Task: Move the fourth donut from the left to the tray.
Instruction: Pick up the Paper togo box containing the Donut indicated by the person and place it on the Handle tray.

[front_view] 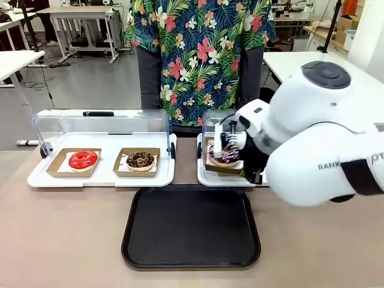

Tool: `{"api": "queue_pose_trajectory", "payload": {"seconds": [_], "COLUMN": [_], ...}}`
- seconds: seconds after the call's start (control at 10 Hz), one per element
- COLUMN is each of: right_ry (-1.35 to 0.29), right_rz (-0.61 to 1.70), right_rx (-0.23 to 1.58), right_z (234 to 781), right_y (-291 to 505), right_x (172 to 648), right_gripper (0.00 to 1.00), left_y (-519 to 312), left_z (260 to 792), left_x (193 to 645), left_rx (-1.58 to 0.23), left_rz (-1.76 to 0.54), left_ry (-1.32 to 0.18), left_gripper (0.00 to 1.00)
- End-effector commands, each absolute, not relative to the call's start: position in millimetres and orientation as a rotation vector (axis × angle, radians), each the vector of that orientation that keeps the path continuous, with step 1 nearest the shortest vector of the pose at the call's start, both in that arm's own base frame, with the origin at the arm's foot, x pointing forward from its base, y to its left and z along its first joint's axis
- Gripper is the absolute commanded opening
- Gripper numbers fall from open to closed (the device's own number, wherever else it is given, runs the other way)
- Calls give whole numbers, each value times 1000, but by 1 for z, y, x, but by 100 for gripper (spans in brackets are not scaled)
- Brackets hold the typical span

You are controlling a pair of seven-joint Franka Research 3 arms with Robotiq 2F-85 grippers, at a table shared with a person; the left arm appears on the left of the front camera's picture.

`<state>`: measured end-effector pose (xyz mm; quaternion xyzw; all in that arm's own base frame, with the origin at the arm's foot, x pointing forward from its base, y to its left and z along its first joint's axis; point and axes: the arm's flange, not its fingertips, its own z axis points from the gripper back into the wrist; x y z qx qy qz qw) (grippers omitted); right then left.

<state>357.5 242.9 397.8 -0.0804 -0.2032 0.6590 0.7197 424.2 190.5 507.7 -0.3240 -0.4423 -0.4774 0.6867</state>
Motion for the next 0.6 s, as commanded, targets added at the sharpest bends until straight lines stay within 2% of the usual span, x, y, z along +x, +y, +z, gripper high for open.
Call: {"api": "queue_pose_trajectory", "payload": {"seconds": [0.0,0.5], "right_ry": [-452,-449], "right_rz": [1451,1512], "right_rx": [-159,-110], "right_z": [376,355], "right_y": [228,242], "right_x": [283,216], "right_gripper": [2,2], "left_y": [189,189], "left_z": [509,509], "left_x": [423,423], "left_rx": [-731,-731], "left_rz": [-1074,-1074], "left_ry": [-995,-995], "left_gripper": [100,100]}}
